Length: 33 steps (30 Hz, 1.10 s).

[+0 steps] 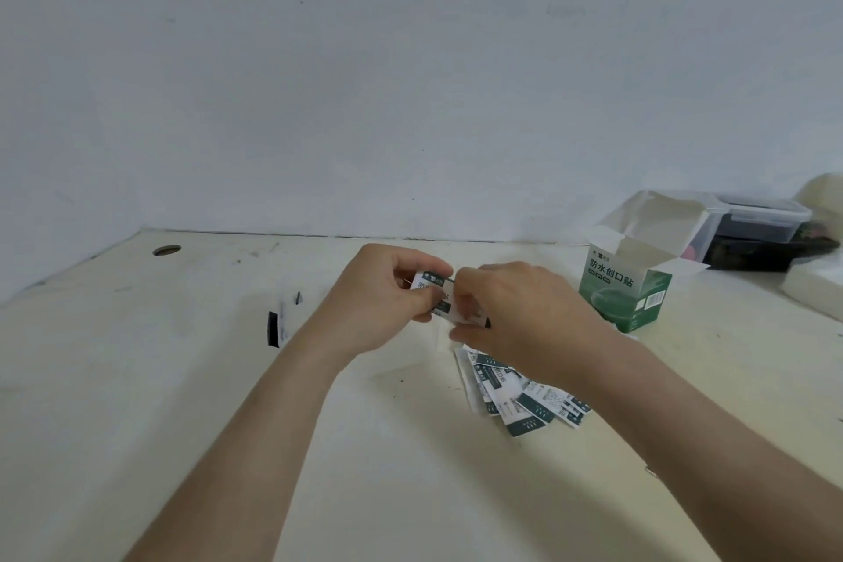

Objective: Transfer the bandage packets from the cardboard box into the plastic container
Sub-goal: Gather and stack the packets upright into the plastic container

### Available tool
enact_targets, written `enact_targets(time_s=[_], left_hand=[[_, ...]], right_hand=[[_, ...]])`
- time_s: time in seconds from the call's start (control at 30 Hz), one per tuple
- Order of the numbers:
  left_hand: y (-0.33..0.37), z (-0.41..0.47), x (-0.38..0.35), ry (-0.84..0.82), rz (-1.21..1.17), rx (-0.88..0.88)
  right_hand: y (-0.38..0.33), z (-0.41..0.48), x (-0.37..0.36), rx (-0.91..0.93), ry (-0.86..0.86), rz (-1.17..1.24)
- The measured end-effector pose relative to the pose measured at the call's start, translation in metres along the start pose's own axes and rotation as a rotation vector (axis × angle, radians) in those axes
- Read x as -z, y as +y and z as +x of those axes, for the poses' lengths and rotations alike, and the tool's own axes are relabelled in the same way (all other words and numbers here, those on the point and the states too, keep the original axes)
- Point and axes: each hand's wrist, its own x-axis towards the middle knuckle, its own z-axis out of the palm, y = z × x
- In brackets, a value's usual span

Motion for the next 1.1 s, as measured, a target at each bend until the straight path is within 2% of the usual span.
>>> enact_targets(time_s=[0.1, 0.27, 0.33, 0.4, 0.47, 0.53, 0.63, 0.9, 1.07, 1.1], left_hand=[[-0.006, 0.001, 0.007, -0.028, -0.104, 0.039], [-0.011, 0.001, 0.019, -0.101, -0.416, 0.132], [-0.010, -0.002, 0.019, -0.109, -0.521, 0.133], [-0.009, -0.006, 0.020, -0.145, -0.617, 0.109], [-0.012, -0.009, 0.020, -0.176, -0.546, 0.036], [-0.014, -0.014, 0.019, -0.158, -0.254, -0.076], [-0.013, -0.020, 0.008, -0.218, -0.003, -0.180], [-0.019, -0.018, -0.005, -0.042, 0.172, -0.377], [-0.015, -0.020, 0.009, -0.119, 0.152, -0.288], [-0.014, -0.019, 0.019, -0.073, 0.116, -0.259]], right_hand=[[-0.002, 0.006, -0.001, 0.039, -0.022, 0.055], [-0.005, 0.013, 0.002, 0.031, -0.016, 0.257], [-0.003, 0.014, -0.002, -0.016, -0.006, 0.426], [-0.001, 0.013, -0.006, -0.102, -0.021, 0.718], [0.001, 0.011, -0.009, -0.200, -0.035, 1.051], [0.002, 0.009, -0.009, -0.300, -0.056, 1.377], [0.002, 0.008, -0.012, -0.334, -0.153, 1.672], [0.006, 0.006, -0.019, -0.308, -0.277, 1.811], [0.006, 0.012, -0.019, -0.335, -0.271, 1.760], [0.005, 0.016, -0.016, -0.340, -0.257, 1.724]])
